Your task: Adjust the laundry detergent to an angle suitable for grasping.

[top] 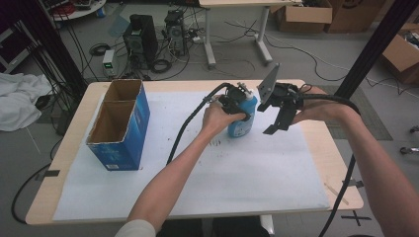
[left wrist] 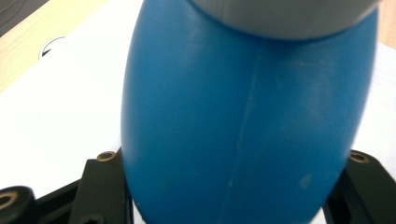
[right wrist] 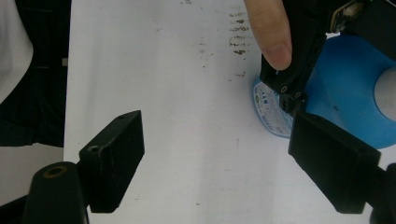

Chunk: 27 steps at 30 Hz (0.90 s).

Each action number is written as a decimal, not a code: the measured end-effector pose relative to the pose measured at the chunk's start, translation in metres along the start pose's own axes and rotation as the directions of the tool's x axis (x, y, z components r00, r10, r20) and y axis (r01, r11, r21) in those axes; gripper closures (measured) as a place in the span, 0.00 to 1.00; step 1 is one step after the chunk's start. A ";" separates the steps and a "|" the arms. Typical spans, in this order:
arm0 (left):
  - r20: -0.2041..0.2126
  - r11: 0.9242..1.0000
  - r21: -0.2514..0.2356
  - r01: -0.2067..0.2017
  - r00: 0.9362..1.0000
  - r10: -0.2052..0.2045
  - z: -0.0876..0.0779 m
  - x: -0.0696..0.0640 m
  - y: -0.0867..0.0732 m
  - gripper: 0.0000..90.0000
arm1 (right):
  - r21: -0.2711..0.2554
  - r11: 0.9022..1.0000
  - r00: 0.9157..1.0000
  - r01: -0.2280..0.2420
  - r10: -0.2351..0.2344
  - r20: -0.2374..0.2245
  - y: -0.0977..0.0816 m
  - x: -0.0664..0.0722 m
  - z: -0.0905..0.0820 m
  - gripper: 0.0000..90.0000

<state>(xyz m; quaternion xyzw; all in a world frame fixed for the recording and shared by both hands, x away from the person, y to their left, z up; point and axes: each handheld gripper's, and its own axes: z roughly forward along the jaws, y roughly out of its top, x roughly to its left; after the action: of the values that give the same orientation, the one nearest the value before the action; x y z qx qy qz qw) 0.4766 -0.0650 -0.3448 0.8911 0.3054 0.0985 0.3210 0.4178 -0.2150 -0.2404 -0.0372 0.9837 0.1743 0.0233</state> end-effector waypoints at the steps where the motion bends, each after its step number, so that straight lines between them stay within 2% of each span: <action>1: 0.000 1.000 0.000 0.000 1.000 0.000 0.000 0.000 0.000 0.45 | 0.000 1.000 1.000 0.000 0.000 0.000 0.000 0.000 0.000 0.20; 11: -0.001 0.999 -0.010 -0.033 0.999 0.033 0.000 0.000 -0.001 0.47 | 0.007 1.000 1.000 0.002 -0.002 0.004 0.001 0.000 0.002 0.21; 27: 0.005 0.999 -0.015 -0.045 0.999 0.045 0.000 0.001 -0.002 0.49 | 0.013 1.000 1.000 -0.003 0.003 0.012 0.000 0.000 0.001 0.21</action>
<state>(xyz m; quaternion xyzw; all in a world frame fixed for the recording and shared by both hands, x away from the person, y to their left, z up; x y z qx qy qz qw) 0.4766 -0.0627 -0.3458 0.8955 0.2837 0.1054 0.3262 0.4180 -0.2148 -0.2416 -0.0347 0.9847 0.1680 0.0290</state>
